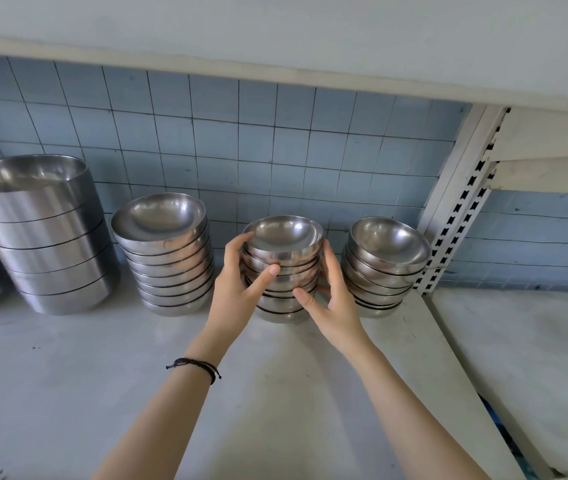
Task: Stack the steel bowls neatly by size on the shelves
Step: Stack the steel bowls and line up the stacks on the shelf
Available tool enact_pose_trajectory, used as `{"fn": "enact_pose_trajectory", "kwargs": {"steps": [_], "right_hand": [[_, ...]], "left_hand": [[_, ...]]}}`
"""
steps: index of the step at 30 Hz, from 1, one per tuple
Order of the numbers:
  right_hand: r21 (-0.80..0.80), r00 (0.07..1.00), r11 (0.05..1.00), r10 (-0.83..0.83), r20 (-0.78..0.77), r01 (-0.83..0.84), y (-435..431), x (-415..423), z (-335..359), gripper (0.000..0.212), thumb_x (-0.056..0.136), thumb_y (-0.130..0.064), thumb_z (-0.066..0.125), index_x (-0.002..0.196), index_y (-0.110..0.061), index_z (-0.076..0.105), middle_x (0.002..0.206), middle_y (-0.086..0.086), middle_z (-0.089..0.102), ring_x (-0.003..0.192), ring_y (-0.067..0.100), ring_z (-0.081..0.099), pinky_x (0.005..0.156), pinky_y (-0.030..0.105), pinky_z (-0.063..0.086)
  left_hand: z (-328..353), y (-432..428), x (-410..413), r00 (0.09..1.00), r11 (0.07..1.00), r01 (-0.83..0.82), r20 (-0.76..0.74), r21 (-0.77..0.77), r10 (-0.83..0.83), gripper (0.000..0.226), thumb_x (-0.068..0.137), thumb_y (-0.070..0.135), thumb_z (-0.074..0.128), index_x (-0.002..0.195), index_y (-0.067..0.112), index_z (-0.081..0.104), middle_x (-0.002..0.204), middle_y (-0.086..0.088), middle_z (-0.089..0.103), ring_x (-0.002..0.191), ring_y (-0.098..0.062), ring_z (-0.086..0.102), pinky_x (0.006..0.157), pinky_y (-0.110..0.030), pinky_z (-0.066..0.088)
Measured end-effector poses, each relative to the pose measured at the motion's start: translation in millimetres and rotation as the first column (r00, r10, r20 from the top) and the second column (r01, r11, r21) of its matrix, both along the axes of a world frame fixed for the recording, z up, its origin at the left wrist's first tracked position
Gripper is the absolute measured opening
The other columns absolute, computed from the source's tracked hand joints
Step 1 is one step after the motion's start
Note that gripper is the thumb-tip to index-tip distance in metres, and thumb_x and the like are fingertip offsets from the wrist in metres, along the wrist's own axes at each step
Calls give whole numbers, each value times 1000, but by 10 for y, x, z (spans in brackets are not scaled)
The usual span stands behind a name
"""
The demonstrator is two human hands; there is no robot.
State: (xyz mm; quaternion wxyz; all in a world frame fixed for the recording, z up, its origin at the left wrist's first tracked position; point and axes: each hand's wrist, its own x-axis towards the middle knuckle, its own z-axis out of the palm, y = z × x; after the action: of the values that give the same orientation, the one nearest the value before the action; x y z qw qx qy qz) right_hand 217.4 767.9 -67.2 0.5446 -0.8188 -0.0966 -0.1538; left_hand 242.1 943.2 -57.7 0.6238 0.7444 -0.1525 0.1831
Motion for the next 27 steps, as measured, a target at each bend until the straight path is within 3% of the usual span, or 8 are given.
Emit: {"fn": "enact_pose_trajectory", "kwargs": {"steps": [2, 5, 10, 14, 16, 21, 24, 27], "right_hand": [[7, 1000, 1000, 5, -3, -5, -16, -15, 28, 86, 89, -27, 72, 146, -53, 13, 157, -22, 29, 141, -3, 32, 117, 30, 33], [-29, 1000, 999, 23, -12, -24, -26, -4, 85, 91, 87, -32, 73, 151, -49, 10, 156, -21, 31, 141, -3, 33, 118, 32, 32], [-9, 998, 1000, 29, -49, -30, -53, -15, 139, 109, 73, -45, 84, 135, -71, -1, 161, -19, 17, 146, -6, 17, 119, 24, 23], [-20, 996, 997, 78, -52, -79, -70, 47, 187, 122, 68, -31, 90, 140, -61, -4, 147, -42, 13, 134, -27, 13, 103, -1, 18], [-47, 993, 993, 110, -48, -113, -55, 76, 206, 122, 69, -27, 90, 141, -60, -3, 142, -49, 8, 132, -30, 11, 101, -6, 17], [-31, 993, 994, 99, -62, -101, -51, 77, 211, 121, 67, -26, 91, 141, -60, 1, 129, -62, 15, 129, -30, 21, 104, 0, 25], [6, 994, 996, 90, -62, -90, -47, 73, 209, 120, 67, -28, 91, 144, -60, 4, 138, -51, 20, 136, -19, 24, 117, 20, 28], [25, 995, 996, 91, -45, -90, -27, 82, 234, 119, 67, -29, 91, 147, -58, 7, 145, -42, 22, 138, -18, 22, 120, 29, 27]], "left_hand": [[6, -10, -4, 1000, 1000, 4, 3, 3, -4, 56, 80, 48, 68, 124, 52, 34, 118, 29, 55, 109, -3, 59, 88, -16, 47], [6, -12, -1, 999, 999, 33, -8, -19, -33, 60, 78, 53, 64, 129, 47, 33, 123, 24, 54, 113, -6, 58, 95, -23, 48], [-42, 65, 11, 992, 991, 129, -17, 36, -129, 82, 74, 44, 77, 136, 47, 23, 143, 10, 42, 131, -8, 45, 108, -25, 40], [-120, 156, 39, 983, 980, 167, -99, 107, -156, 105, 69, 33, 84, 140, 49, 9, 153, 1, 32, 139, -7, 35, 112, -19, 32], [-138, 192, 45, 973, 978, 189, -153, 85, -174, 107, 68, 30, 84, 142, 46, 8, 151, -2, 36, 137, -6, 38, 109, -14, 34], [-125, 223, 69, 973, 980, 176, -166, 96, -158, 106, 62, 47, 83, 143, 46, 14, 145, -2, 46, 132, -9, 46, 111, -30, 39], [-89, 201, 61, 977, 986, 142, -172, 91, -125, 105, 61, 49, 85, 141, 51, 16, 143, 0, 50, 132, -8, 47, 111, -36, 39], [-82, 199, 69, 982, 988, 132, -149, 81, -119, 101, 65, 38, 86, 140, 52, 20, 143, 3, 50, 132, -9, 47, 112, -40, 39]]}}
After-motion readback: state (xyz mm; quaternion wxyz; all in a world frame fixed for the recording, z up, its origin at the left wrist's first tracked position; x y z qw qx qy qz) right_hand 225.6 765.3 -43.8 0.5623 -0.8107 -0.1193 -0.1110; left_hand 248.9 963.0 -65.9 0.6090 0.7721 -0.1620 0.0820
